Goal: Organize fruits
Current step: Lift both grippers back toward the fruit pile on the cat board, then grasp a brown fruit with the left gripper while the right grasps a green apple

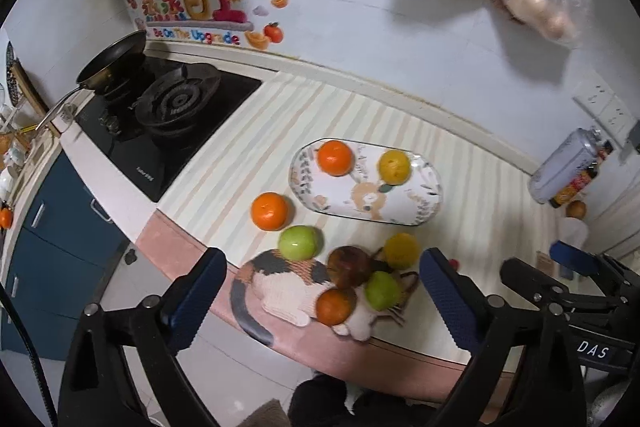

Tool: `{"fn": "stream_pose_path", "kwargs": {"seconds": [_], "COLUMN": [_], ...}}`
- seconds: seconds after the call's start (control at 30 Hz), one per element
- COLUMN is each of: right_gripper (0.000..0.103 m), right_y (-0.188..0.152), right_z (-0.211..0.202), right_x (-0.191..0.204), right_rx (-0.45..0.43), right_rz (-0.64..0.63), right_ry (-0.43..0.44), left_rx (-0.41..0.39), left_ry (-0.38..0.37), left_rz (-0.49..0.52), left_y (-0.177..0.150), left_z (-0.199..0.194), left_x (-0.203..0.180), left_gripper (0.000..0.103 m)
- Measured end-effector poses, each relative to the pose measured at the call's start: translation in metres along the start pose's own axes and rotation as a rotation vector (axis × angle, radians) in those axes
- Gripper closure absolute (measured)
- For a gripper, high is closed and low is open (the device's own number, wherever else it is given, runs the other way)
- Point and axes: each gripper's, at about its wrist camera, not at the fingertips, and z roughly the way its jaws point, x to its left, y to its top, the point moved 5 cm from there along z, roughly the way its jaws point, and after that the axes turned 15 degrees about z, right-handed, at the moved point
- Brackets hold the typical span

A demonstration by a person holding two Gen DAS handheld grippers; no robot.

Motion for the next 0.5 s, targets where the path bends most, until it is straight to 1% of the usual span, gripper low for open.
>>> {"fn": "stream_pose_path", "kwargs": {"seconds": [0.07,0.23,0.27,0.3,0.37,0.43,0.5], "right_gripper": [0.007,0.008,0.010,0.015,0.021,0.023,0.028], "right_y": [-0.002,-0.021,-0.025,-0.029,-0.037,-0.045,-0.052], "right_z": [0.021,0.107,0.124,0.141,0.174,0.202,0.227], "right_x": [-0.004,-0.019,-0.021,-0.022,-0.024,-0.025,-0.026], "right_rx": [0.035,0.212,0.241,0.272,0.320,0.368,0.408], "right_rz": [0.022,0.119,0.138,0.158,0.180,0.198,0.208], "right_ry": [0.004,0.034,0.040,0.045,0.036,0.027,0.014], "left_rx": [0.030,0.140,0.166,0.192,0.231,0.264,0.304], "left_ry": [0.026,0.073,0.077,0.085,0.092,0.101,0.080], "left_rz": [-0.006,-0.021,-0.022,-0.025,-0.027,-0.031,-0.039], "left_y": [-0.006,-0.031,-0.038,-0.045,-0.055,-0.065,-0.075], "left_z": [0.016,0.063,0.073,0.084,0.098,0.113,0.127], "left_x": [0.006,0.017,0.018,0.020,0.022,0.025,0.026], "left_gripper": [0.004,0.004,0.004,0.004,0.004,0.004,0.004]}}
